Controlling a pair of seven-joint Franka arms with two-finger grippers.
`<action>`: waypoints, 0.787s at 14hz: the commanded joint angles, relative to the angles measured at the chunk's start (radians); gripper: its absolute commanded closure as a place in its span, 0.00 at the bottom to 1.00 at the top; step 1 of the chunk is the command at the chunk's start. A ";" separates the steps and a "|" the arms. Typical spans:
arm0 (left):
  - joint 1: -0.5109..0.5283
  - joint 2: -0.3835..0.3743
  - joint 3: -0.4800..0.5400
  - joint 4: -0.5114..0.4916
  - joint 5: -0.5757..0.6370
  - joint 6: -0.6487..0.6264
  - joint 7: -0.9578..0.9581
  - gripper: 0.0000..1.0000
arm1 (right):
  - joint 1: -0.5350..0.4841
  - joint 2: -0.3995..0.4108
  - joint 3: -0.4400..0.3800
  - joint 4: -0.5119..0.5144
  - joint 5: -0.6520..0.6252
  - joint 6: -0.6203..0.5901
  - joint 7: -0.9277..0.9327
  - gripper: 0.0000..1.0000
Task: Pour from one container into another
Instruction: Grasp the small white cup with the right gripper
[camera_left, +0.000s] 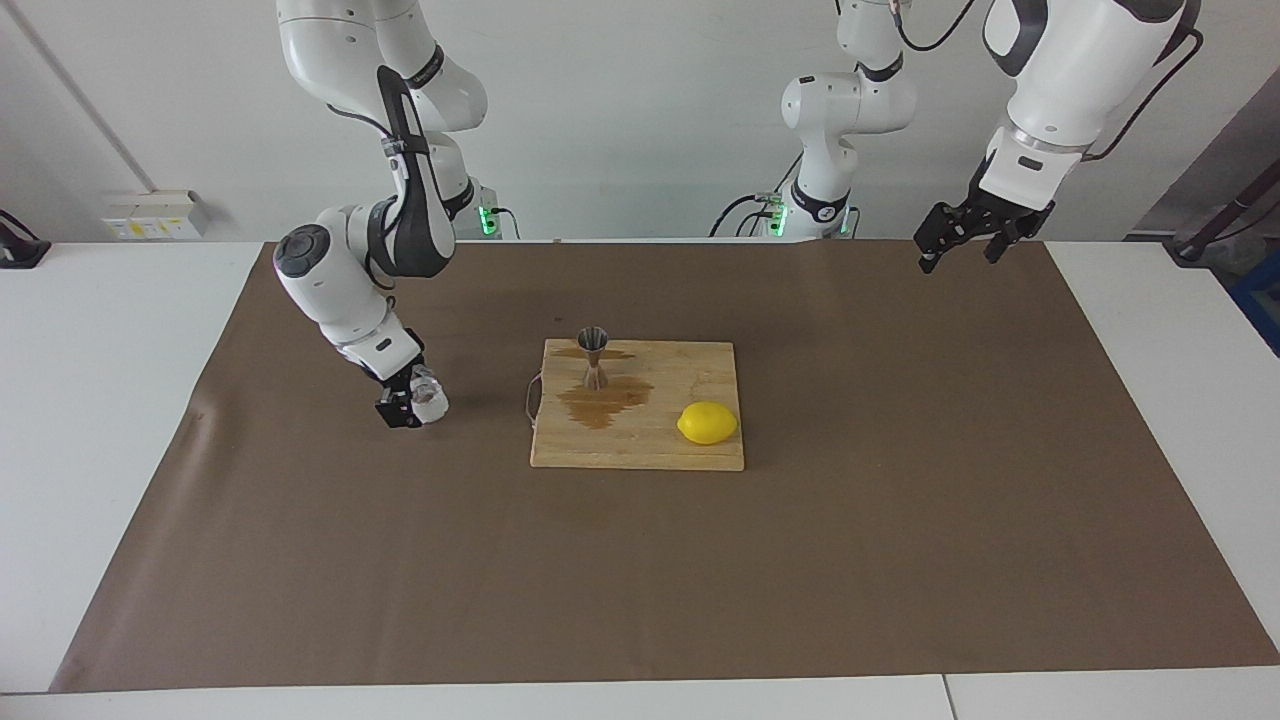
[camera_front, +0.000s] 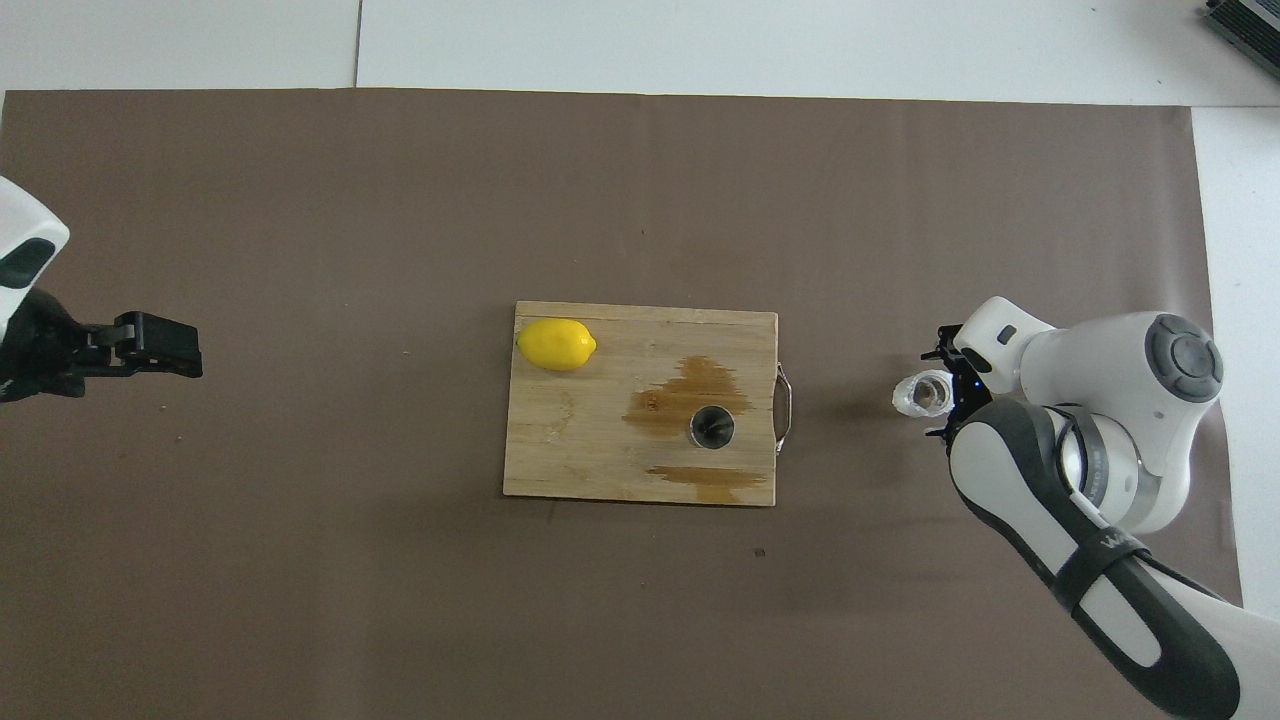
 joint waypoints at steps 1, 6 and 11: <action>0.013 -0.008 -0.001 0.001 -0.003 -0.022 0.006 0.00 | -0.011 -0.003 0.009 -0.012 0.042 0.017 -0.033 0.43; 0.010 -0.008 -0.011 -0.003 -0.003 0.004 0.035 0.00 | -0.003 -0.015 0.009 -0.007 0.055 0.005 -0.016 1.00; 0.022 0.001 -0.003 0.009 -0.009 0.008 0.163 0.00 | 0.007 -0.058 0.056 0.033 0.055 -0.069 0.107 1.00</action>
